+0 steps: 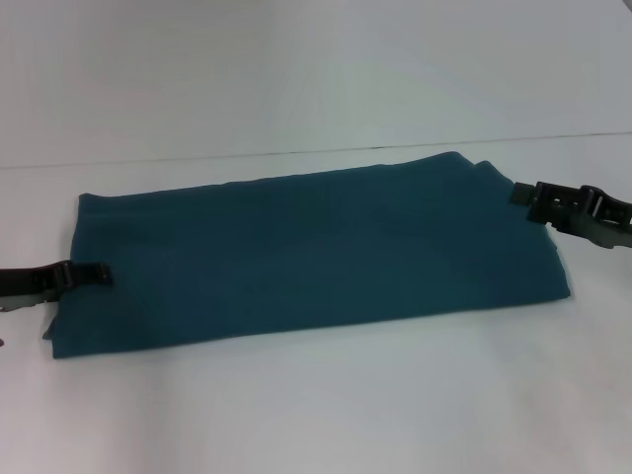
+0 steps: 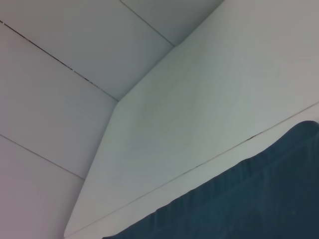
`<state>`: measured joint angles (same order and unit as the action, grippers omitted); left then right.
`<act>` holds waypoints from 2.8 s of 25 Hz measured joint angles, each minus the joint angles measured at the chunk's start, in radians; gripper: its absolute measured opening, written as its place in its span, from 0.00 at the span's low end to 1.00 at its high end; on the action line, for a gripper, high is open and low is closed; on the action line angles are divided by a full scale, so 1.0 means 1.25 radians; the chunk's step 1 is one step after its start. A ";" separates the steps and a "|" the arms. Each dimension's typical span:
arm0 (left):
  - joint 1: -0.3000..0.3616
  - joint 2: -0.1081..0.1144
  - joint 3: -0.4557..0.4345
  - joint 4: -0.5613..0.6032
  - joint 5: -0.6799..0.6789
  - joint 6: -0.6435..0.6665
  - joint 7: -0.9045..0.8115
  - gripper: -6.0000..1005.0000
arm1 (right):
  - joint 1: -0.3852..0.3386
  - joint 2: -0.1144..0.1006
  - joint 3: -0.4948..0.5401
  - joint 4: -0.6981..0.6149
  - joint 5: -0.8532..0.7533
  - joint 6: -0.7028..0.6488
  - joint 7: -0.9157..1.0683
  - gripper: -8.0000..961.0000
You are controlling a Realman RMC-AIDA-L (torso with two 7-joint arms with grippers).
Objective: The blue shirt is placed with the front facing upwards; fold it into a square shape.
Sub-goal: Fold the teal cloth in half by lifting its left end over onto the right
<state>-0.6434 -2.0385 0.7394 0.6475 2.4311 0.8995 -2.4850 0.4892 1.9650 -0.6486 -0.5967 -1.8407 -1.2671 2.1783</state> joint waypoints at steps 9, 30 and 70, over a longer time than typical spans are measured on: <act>-0.011 -0.005 0.000 -0.004 -0.007 0.018 0.000 0.79 | 0.001 0.000 0.002 0.000 0.000 0.003 0.000 0.65; -0.061 0.004 0.011 -0.009 -0.039 0.092 -0.037 0.40 | -0.001 -0.002 0.006 0.000 0.000 0.004 0.000 0.65; 0.008 0.024 -0.164 0.090 0.000 0.209 0.016 0.10 | -0.007 -0.001 0.007 0.001 0.001 0.005 0.006 0.65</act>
<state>-0.6334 -2.0086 0.5348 0.7604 2.4315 1.1602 -2.4654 0.4806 1.9635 -0.6396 -0.5951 -1.8390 -1.2608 2.1855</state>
